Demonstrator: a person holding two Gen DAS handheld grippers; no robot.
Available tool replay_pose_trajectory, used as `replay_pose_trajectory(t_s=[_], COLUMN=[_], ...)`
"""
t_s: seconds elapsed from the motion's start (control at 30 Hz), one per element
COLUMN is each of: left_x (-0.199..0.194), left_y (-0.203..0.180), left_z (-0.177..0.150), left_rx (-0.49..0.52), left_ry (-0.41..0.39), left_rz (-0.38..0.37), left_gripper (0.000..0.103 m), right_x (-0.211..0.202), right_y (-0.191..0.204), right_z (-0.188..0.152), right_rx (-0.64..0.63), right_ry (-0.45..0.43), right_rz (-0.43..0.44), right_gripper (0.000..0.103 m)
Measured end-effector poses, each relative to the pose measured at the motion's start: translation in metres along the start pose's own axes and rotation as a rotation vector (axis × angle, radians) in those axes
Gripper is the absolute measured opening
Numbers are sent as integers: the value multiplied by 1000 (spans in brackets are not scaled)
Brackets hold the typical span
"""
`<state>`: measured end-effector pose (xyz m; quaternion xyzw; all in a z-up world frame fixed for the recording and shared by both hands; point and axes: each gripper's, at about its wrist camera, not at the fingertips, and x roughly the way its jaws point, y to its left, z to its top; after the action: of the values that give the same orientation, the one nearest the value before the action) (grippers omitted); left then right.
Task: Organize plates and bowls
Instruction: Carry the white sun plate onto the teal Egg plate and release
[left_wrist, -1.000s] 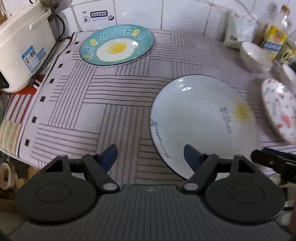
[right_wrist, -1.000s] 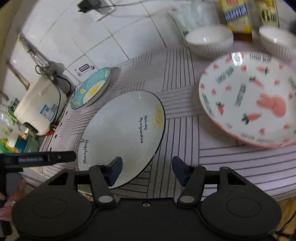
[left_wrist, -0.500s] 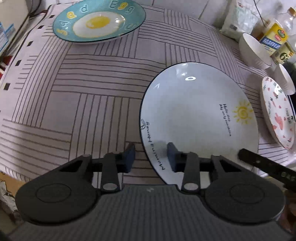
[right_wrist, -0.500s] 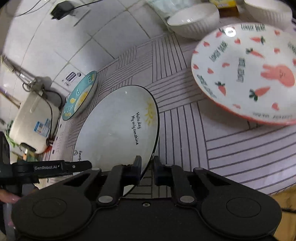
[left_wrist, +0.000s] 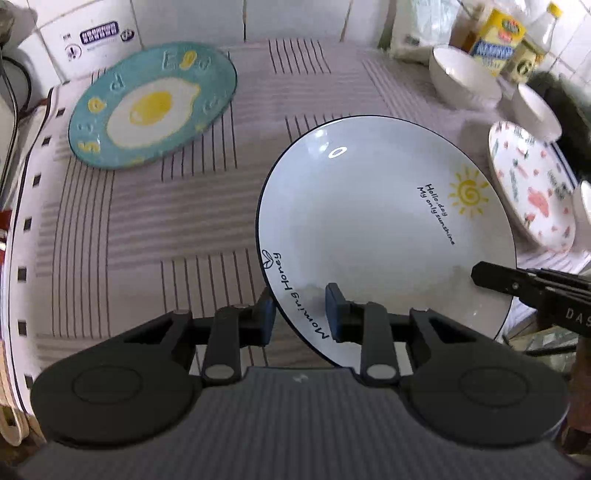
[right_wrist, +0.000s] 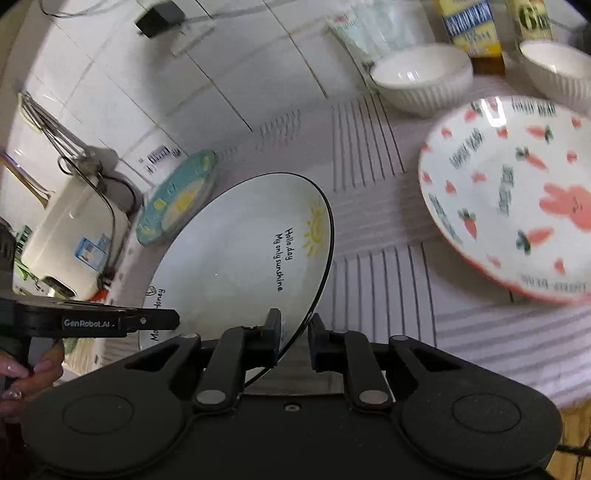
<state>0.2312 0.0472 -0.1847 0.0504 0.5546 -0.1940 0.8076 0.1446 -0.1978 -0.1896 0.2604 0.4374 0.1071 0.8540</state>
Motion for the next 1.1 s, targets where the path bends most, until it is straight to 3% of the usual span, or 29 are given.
replay_pose_trajectory(t_s=[0.23,0.43,0.77,1.1], left_x=[-8,10,59,92], left_y=[7,7,8,3], left_z=[44,86,138,144], left_rx=[11,46,68,65], left_ry=[-43,-45,12,65], left_rz=[-10,-23,-5,42], left_gripper=[26,26,27,31], right_x=[5,22,62,91], right_y=[3,-6,-19,-20], right_z=[37,66,97,95], right_rx=[-32,-34,-23,-24], right_ry=[-91,-133,-76,-28], right_rz=[25,19,-33,-117], right_gripper=[20,20,23,24])
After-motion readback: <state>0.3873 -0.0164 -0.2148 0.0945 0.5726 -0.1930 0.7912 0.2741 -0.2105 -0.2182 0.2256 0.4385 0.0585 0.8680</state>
